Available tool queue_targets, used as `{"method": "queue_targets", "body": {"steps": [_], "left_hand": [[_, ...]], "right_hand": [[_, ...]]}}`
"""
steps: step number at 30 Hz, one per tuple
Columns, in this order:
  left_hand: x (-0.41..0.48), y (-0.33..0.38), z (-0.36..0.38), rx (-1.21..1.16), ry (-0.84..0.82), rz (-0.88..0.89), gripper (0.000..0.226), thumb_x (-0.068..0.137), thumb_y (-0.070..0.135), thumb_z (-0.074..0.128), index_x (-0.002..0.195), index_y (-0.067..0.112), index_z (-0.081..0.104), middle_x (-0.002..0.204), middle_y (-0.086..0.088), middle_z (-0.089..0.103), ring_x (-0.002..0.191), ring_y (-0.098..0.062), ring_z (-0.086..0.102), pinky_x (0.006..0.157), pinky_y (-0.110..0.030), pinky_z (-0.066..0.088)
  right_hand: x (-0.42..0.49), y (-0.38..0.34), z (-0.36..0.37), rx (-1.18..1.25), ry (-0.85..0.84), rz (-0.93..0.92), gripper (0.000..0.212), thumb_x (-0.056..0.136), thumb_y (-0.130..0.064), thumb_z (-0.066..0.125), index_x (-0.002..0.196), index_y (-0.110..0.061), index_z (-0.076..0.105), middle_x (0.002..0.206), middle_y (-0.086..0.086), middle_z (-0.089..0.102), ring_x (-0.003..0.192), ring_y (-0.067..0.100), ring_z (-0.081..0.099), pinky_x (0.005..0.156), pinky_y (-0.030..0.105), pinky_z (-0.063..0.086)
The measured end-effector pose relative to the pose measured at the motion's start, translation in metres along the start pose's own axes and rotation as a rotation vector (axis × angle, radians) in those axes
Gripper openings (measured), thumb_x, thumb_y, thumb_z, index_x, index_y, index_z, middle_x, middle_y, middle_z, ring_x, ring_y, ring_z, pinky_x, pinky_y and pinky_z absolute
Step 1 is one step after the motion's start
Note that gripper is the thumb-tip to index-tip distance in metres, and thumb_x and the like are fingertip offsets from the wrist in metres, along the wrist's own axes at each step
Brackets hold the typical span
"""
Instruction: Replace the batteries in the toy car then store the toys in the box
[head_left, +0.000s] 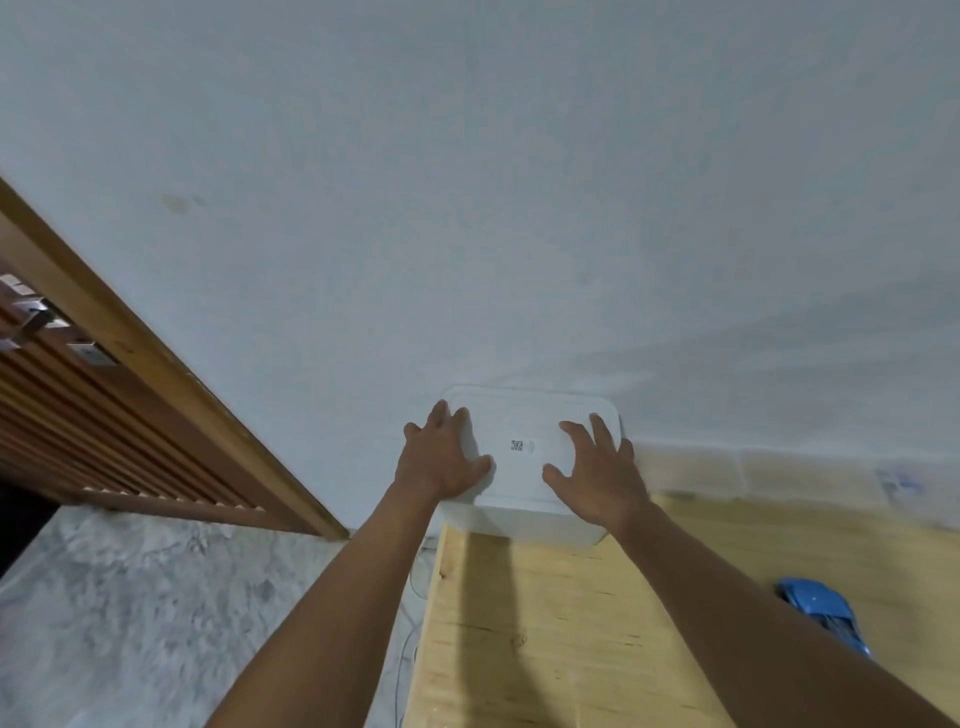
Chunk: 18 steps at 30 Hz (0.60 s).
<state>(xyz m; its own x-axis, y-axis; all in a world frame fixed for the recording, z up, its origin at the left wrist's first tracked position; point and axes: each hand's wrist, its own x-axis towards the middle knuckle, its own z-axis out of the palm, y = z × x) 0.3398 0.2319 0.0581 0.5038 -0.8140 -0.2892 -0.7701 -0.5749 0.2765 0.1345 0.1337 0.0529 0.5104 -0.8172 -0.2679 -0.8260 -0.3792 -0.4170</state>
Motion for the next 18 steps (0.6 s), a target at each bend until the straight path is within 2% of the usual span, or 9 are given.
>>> {"method": "queue_targets", "body": {"steps": [4, 10, 13, 16, 18], "left_hand": [[-0.007, 0.000, 0.002, 0.035, -0.016, 0.003, 0.085, 0.092, 0.062, 0.055, 0.159, 0.023, 0.021, 0.171, 0.001, 0.008, 0.133, -0.045, 0.035, 0.106, -0.047, 0.043], [-0.010, 0.009, -0.006, 0.083, -0.044, -0.029, 0.085, 0.091, 0.063, 0.054, 0.158, 0.025, 0.018, 0.171, 0.000, 0.005, 0.139, -0.042, 0.033, 0.108, -0.051, 0.037], [-0.010, 0.007, -0.001, 0.084, -0.084, -0.031, 0.086, 0.093, 0.062, 0.052, 0.160, 0.028, 0.011, 0.172, 0.004, -0.004, 0.142, -0.042, 0.030, 0.110, -0.053, 0.034], [-0.011, 0.005, -0.010, -0.015, -0.110, -0.022, 0.088, 0.096, 0.059, 0.053, 0.163, 0.033, 0.003, 0.172, 0.006, -0.012, 0.148, -0.041, 0.024, 0.114, -0.053, 0.031], [-0.027, -0.010, 0.001, -0.079, -0.081, 0.062, 0.090, 0.095, 0.061, 0.053, 0.164, 0.035, 0.002, 0.173, 0.006, -0.010, 0.152, -0.039, 0.020, 0.115, -0.054, 0.032]], "right_hand": [[0.000, 0.011, 0.007, -0.065, -0.046, -0.033, 0.074, 0.094, -0.065, 0.041, 0.157, -0.041, 0.010, 0.168, -0.005, -0.009, 0.153, 0.038, -0.005, 0.122, 0.052, 0.013], [0.004, 0.008, -0.003, -0.118, -0.111, -0.018, 0.076, 0.094, -0.064, 0.041, 0.157, -0.042, 0.006, 0.167, -0.008, -0.015, 0.153, 0.038, -0.007, 0.123, 0.053, 0.013], [0.002, 0.012, -0.003, -0.123, -0.143, -0.037, 0.075, 0.095, -0.066, 0.037, 0.157, -0.044, 0.000, 0.165, -0.009, -0.022, 0.152, 0.036, -0.017, 0.123, 0.055, 0.009], [0.002, 0.019, -0.014, -0.131, -0.194, -0.083, 0.079, 0.095, -0.065, 0.042, 0.158, -0.043, -0.001, 0.165, -0.006, -0.024, 0.153, 0.033, -0.018, 0.122, 0.056, 0.012], [-0.005, 0.029, -0.027, -0.123, -0.113, -0.142, 0.078, 0.096, -0.060, 0.047, 0.159, -0.040, 0.004, 0.167, -0.002, -0.020, 0.154, 0.032, -0.014, 0.122, 0.054, 0.016]]}}
